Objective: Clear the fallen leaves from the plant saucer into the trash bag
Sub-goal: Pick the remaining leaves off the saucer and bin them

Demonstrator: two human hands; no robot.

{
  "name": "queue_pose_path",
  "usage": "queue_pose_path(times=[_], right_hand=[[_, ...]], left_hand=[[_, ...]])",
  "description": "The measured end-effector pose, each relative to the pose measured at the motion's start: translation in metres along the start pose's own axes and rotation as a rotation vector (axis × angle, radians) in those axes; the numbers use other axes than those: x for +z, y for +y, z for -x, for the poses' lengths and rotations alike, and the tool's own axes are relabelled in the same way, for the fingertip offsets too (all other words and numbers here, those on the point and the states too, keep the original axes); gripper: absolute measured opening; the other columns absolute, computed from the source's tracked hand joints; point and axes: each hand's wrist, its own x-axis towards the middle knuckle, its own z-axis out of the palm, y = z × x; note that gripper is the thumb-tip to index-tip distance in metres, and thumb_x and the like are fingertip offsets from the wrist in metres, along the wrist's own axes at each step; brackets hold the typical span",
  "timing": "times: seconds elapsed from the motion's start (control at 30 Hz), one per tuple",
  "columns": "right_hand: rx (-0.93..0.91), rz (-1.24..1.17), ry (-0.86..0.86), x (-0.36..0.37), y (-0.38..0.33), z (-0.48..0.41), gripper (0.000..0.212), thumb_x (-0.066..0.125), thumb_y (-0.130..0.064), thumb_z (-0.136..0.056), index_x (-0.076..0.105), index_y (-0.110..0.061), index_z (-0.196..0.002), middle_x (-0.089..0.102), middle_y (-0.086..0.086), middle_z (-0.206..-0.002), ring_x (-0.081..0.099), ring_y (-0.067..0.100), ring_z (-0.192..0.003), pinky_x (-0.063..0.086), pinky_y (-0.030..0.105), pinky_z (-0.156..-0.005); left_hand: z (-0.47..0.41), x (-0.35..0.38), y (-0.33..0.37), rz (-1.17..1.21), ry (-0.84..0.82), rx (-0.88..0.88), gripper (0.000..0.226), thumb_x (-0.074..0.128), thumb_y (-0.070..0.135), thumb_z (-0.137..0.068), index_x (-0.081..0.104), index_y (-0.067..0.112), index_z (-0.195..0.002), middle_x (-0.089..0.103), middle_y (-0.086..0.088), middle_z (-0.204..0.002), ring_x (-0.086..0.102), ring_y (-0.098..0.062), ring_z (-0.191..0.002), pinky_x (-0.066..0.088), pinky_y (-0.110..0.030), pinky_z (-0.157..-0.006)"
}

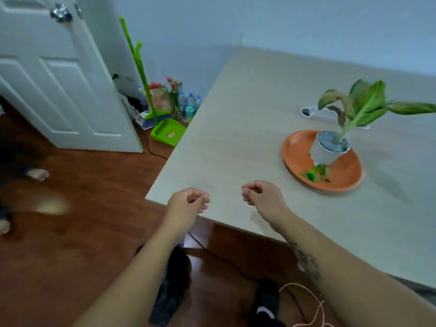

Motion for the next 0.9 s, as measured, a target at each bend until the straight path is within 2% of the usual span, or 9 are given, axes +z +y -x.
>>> queue_pose_path(times=[0.2, 0.3, 0.4, 0.5, 0.57, 0.7, 0.9], right_hand=[[0.082, 0.003, 0.227, -0.121, 0.043, -0.029, 0.012, 0.059, -0.005, -0.089, 0.07, -0.011, -0.09, 0.067, 0.004, -0.075, 0.059, 0.016, -0.069, 0.049, 0.031, -0.069], [0.075, 0.177, 0.31, -0.171, 0.063, -0.046, 0.01, 0.063, -0.012, -0.087, 0.072, -0.017, -0.087, 0.065, -0.002, -0.073, 0.058, 0.014, -0.07, 0.042, 0.026, -0.066], [0.038, 0.368, 0.344, -0.219, 0.079, -0.066, 0.014, 0.06, -0.012, -0.089, 0.071, -0.008, -0.096, 0.066, 0.004, -0.087, 0.061, 0.021, -0.086, 0.037, 0.022, -0.069], [-0.01, 0.543, 0.279, -0.25, 0.093, -0.086, 0.024, 0.057, -0.011, -0.09, 0.066, -0.006, -0.111, 0.062, 0.012, -0.113, 0.056, 0.027, -0.107, 0.042, 0.033, -0.092], [-0.031, 0.627, 0.165, -0.262, 0.101, -0.099, 0.033, 0.056, -0.017, -0.09, 0.061, -0.011, -0.122, 0.056, 0.009, -0.126, 0.05, 0.028, -0.119, 0.041, 0.041, -0.1], [-0.139, 0.822, -0.042, -0.268, 0.103, -0.125, 0.045, 0.05, -0.025, -0.093, 0.048, -0.023, -0.137, 0.043, -0.002, -0.143, 0.036, 0.021, -0.133, 0.036, 0.037, -0.105], [-0.27, 1.027, -0.123, -0.263, 0.12, -0.137, 0.049, 0.044, -0.04, -0.095, 0.046, -0.014, -0.137, 0.04, 0.004, -0.146, 0.031, 0.022, -0.139, 0.037, 0.037, -0.105]], left_hand=[[-0.04, 0.11, 0.037, -0.106, -0.186, 0.057, 0.01, 0.064, 0.012, -0.09, 0.072, 0.008, -0.088, 0.074, -0.01, -0.083, 0.07, -0.017, -0.072, 0.058, -0.029, -0.071], [-0.058, 0.161, 0.045, -0.154, -0.232, 0.061, 0.006, 0.067, 0.017, -0.088, 0.073, 0.016, -0.086, 0.075, -0.003, -0.08, 0.071, -0.017, -0.075, 0.057, -0.033, -0.075], [-0.074, 0.213, 0.054, -0.219, -0.246, 0.091, 0.004, 0.069, 0.024, -0.086, 0.073, 0.022, -0.088, 0.073, 0.001, -0.079, 0.069, -0.013, -0.075, 0.054, -0.027, -0.072], [-0.085, 0.257, 0.06, -0.316, -0.218, 0.14, 0.007, 0.069, 0.024, -0.086, 0.072, 0.022, -0.092, 0.071, 0.006, -0.085, 0.065, -0.009, -0.079, 0.046, -0.015, -0.068], [-0.093, 0.281, 0.063, -0.411, -0.224, 0.189, 0.012, 0.068, 0.023, -0.086, 0.07, 0.021, -0.098, 0.069, 0.01, -0.095, 0.062, -0.008, -0.09, 0.043, -0.015, -0.074], [-0.104, 0.312, 0.064, -0.666, -0.275, 0.368, 0.024, 0.063, 0.024, -0.088, 0.067, 0.02, -0.111, 0.065, 0.005, -0.112, 0.056, -0.013, -0.108, 0.045, -0.027, -0.091], [-0.12, 0.33, 0.06, -0.852, -0.344, 0.415, 0.042, 0.057, 0.03, -0.091, 0.057, 0.021, -0.132, 0.054, 0.003, -0.14, 0.047, -0.014, -0.129, 0.036, -0.026, -0.105]])
